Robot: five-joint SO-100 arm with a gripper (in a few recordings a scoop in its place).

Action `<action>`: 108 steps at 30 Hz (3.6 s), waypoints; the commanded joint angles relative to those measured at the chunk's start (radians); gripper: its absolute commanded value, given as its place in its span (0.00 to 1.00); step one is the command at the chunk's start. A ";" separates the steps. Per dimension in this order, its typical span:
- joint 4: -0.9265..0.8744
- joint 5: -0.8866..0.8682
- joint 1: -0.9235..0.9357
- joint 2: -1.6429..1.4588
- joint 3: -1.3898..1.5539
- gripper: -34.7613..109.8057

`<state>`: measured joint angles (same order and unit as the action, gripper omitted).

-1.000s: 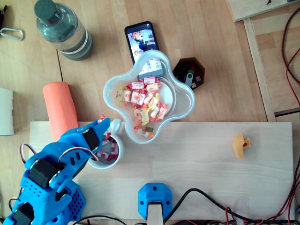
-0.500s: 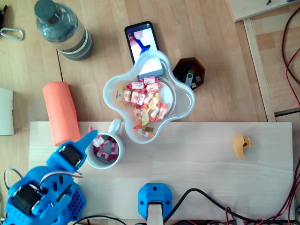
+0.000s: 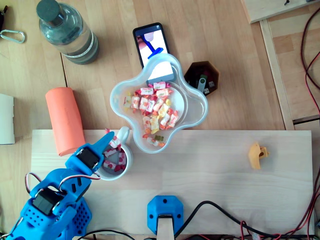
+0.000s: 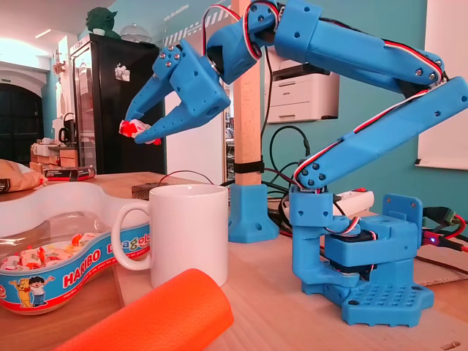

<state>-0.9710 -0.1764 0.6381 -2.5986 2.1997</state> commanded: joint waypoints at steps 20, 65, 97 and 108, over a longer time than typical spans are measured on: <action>-0.057 -0.015 0.005 -0.549 0.296 0.22; -0.055 -0.032 0.186 -0.664 0.471 0.22; -0.057 -0.034 0.069 -0.804 0.545 0.22; -0.069 -0.034 0.060 -0.804 0.549 0.22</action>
<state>-1.0293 -0.2102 0.7532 -3.3702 2.7520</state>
